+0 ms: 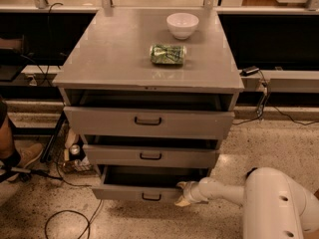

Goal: Open bottom drawer

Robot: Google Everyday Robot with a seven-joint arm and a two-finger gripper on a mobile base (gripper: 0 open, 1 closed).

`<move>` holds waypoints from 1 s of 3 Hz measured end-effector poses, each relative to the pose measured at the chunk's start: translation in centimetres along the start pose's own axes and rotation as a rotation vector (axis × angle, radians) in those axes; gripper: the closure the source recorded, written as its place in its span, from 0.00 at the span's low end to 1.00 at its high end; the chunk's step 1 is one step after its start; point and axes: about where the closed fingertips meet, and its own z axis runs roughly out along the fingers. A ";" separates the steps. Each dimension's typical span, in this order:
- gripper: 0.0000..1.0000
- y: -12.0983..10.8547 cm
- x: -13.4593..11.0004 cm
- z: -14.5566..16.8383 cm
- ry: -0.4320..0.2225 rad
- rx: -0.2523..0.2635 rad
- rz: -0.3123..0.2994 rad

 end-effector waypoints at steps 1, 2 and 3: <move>0.00 0.4 -0.2 0.1 0.016 -0.005 -0.008; 0.00 1.1 0.1 0.0 0.059 -0.017 -0.014; 0.16 2.0 0.8 -0.1 0.087 -0.039 -0.009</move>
Offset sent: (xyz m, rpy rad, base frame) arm -0.0193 -0.0047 -0.0039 -0.1240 0.0374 0.0020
